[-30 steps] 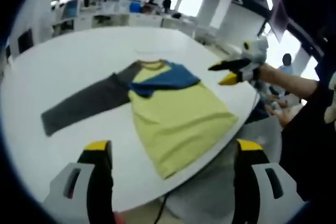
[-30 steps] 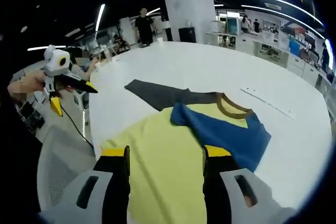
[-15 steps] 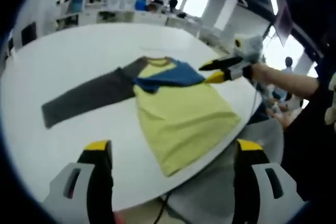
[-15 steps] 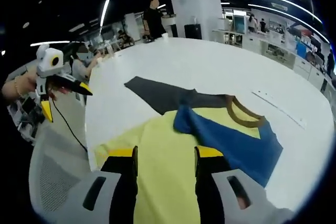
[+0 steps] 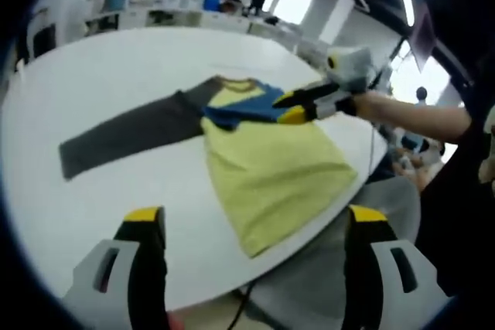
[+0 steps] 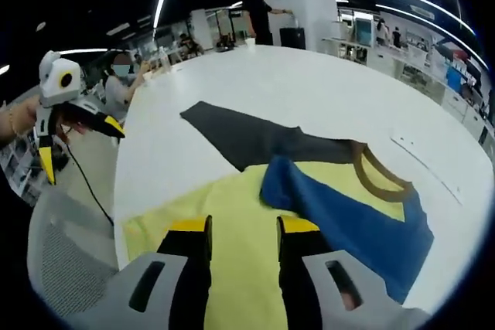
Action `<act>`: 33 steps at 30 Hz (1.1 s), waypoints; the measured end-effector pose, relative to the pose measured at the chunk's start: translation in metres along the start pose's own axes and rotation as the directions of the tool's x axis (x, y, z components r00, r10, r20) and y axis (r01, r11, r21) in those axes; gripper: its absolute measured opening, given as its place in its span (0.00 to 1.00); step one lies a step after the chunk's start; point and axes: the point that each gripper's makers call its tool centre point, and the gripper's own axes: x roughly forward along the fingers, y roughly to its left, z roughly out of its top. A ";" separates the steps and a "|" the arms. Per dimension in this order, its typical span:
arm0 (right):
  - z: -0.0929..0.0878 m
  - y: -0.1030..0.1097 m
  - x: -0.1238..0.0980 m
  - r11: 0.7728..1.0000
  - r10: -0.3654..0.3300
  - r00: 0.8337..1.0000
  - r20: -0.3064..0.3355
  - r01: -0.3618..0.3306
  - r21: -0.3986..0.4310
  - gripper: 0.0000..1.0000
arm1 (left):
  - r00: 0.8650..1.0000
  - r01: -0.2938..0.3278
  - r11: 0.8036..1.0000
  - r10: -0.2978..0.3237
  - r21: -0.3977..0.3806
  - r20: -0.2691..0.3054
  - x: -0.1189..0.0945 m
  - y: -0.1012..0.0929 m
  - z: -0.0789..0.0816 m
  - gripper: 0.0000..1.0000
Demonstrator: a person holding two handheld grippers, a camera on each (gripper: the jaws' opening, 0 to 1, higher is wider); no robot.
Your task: Fold the garment on the visible template until the final outline fits inside the template.
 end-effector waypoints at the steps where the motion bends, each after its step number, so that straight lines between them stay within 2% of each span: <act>1: 0.001 0.000 0.002 1.000 0.002 1.000 -0.002 -0.002 -0.002 0.33 | 1.000 0.000 1.000 0.000 -0.002 -0.001 0.000 0.001 0.000 0.92; 22: 0.000 -0.018 0.054 1.000 0.016 0.998 -0.068 -0.017 -0.015 0.25 | 1.000 0.003 0.999 -0.003 -0.035 -0.017 0.010 0.011 -0.011 0.91; 33: -0.011 -0.022 0.079 0.993 -0.004 0.990 -0.143 -0.013 -0.120 0.18 | 1.000 -0.013 0.998 0.012 -0.061 -0.023 0.007 0.022 -0.018 0.91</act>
